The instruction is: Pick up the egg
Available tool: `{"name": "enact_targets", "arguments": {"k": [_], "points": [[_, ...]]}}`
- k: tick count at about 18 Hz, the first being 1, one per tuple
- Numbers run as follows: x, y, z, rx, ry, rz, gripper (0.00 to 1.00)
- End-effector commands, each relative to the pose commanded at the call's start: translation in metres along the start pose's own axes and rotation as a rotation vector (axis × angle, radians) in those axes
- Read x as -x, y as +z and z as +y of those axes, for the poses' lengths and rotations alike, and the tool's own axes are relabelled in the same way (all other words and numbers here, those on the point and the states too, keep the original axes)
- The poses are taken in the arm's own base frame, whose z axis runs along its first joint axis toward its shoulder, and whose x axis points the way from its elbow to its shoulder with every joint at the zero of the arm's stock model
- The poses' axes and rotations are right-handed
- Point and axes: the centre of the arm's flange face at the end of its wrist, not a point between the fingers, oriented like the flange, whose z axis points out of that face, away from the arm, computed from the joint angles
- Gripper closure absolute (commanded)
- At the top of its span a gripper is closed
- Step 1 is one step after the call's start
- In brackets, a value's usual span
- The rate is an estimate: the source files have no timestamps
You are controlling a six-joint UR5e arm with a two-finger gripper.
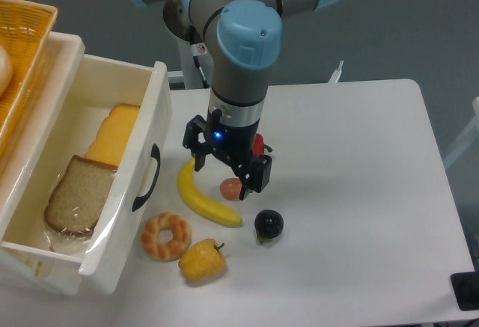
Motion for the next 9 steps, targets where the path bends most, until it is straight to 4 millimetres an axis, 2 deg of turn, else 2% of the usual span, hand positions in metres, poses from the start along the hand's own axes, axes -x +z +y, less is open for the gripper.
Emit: {"name": "enact_targets", "arguments": {"k": [2, 5, 9], "points": [[-0.006, 0.017, 0.009, -0.011, 0.005, -0.019, 0.0], [-0.01, 0.026, 0.013, -0.009, 0.033, -0.017, 0.0], [-0.013, 0.037, 0.019, 0.013, 0.217, 0.002, 0.0]]}}
